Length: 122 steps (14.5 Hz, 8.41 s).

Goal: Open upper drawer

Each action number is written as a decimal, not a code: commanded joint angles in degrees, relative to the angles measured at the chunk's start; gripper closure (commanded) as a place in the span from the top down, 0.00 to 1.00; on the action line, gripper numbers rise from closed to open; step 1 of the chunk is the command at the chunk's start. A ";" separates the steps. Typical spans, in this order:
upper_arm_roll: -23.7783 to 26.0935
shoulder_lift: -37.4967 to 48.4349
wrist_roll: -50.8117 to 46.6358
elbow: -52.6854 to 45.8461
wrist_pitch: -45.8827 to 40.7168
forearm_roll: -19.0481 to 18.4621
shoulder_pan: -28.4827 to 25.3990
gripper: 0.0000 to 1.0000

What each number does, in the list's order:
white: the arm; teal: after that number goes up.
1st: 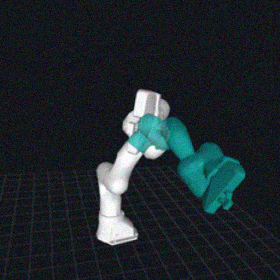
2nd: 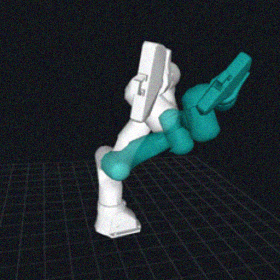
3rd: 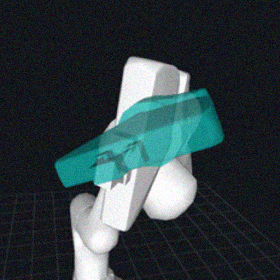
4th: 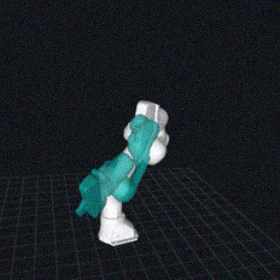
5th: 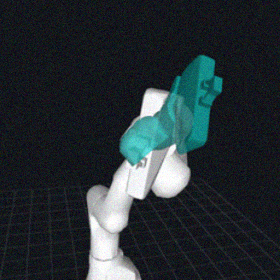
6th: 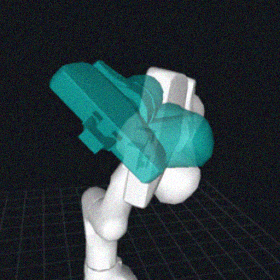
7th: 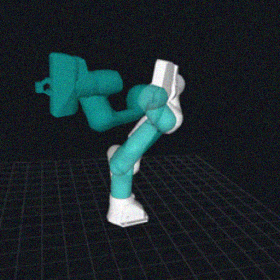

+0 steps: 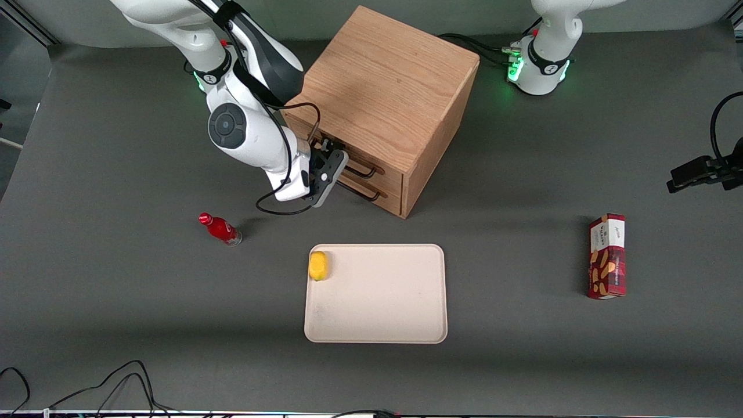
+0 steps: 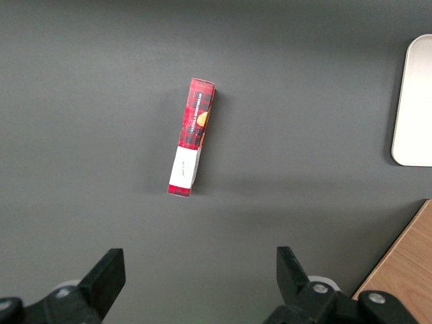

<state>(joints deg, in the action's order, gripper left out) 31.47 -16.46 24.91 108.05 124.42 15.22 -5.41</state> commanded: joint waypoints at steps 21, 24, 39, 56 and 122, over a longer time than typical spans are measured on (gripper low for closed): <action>-1.68 -5.95 -0.83 -6.88 0.65 -5.29 0.32 1.00; -2.21 -6.47 -0.66 -8.11 0.13 -5.46 0.40 1.00; -6.51 -9.20 0.75 -15.23 -5.85 -6.78 0.49 1.00; -7.92 -14.47 2.07 -24.46 -10.59 -9.06 1.81 1.00; -11.00 16.87 -6.45 -18.87 -37.67 -13.37 15.94 1.00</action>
<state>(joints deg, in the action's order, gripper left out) 20.29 -9.51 21.20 78.23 85.22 2.46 6.84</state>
